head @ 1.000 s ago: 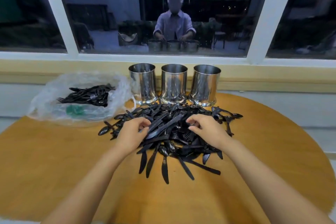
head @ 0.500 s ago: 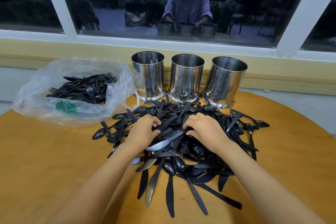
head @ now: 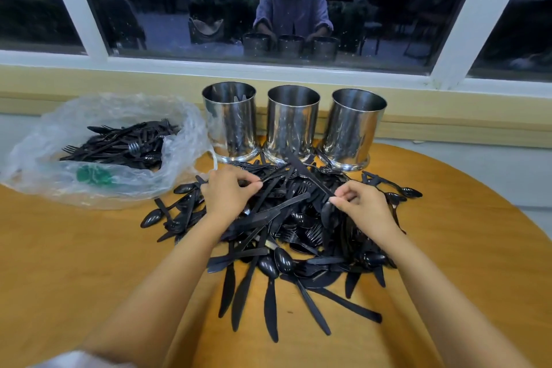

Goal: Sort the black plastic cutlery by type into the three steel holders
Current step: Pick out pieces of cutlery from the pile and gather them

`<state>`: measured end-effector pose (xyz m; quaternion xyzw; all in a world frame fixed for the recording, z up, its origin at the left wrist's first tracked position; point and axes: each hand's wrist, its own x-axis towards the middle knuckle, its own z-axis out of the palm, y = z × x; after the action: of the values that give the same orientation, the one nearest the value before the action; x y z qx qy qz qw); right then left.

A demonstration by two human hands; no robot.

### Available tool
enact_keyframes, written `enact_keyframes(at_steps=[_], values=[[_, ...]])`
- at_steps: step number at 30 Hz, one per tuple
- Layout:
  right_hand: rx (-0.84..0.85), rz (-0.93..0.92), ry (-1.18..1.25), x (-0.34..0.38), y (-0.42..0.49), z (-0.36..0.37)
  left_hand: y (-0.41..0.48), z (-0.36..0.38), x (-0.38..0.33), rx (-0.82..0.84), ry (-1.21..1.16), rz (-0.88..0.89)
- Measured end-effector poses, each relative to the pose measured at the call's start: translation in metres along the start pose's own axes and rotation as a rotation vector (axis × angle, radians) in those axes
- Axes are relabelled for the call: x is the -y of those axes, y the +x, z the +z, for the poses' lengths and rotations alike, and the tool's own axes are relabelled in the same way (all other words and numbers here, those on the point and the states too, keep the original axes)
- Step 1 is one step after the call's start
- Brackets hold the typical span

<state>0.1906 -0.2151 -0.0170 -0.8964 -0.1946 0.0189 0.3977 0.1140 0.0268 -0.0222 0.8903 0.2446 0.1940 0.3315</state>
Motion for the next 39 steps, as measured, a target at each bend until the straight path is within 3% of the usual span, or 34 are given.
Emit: enact_keyframes(at_steps=[2, 5, 10, 14, 20, 23, 29, 35, 39], values=[[0.029, 0.089, 0.247, 0.009, -0.003, 0.001, 0.001, -0.007, -0.008, 0.006, -0.218, 0.038], [0.083, 0.173, 0.464, 0.023, -0.012, 0.001, -0.006, -0.015, -0.017, 0.007, -0.224, 0.132], [0.085, 0.223, 0.638, 0.034, -0.035, 0.001, -0.038, -0.026, -0.015, 0.075, -0.324, 0.187], [0.140, 0.252, 0.715, 0.038, -0.064, 0.004, -0.075, -0.028, -0.013, -0.017, -0.394, 0.149], [0.337, 0.263, 0.734, 0.052, -0.118, 0.030, -0.122, -0.021, -0.023, -0.138, -0.794, -0.197], [0.385, 0.270, 0.816, 0.055, -0.143, 0.046, -0.136, -0.015, -0.021, -0.115, -1.013, -0.361], [0.346, 0.202, 0.775, 0.055, -0.165, 0.064, -0.171, -0.012, -0.015, 0.023, -1.314, -0.426], [0.414, 0.119, 0.654, 0.067, -0.158, 0.076, -0.182, -0.018, -0.001, 0.107, -1.383, -0.431], [0.580, 0.061, 0.528, 0.075, -0.136, 0.074, -0.177, -0.028, 0.008, 0.026, -1.311, -0.393]])
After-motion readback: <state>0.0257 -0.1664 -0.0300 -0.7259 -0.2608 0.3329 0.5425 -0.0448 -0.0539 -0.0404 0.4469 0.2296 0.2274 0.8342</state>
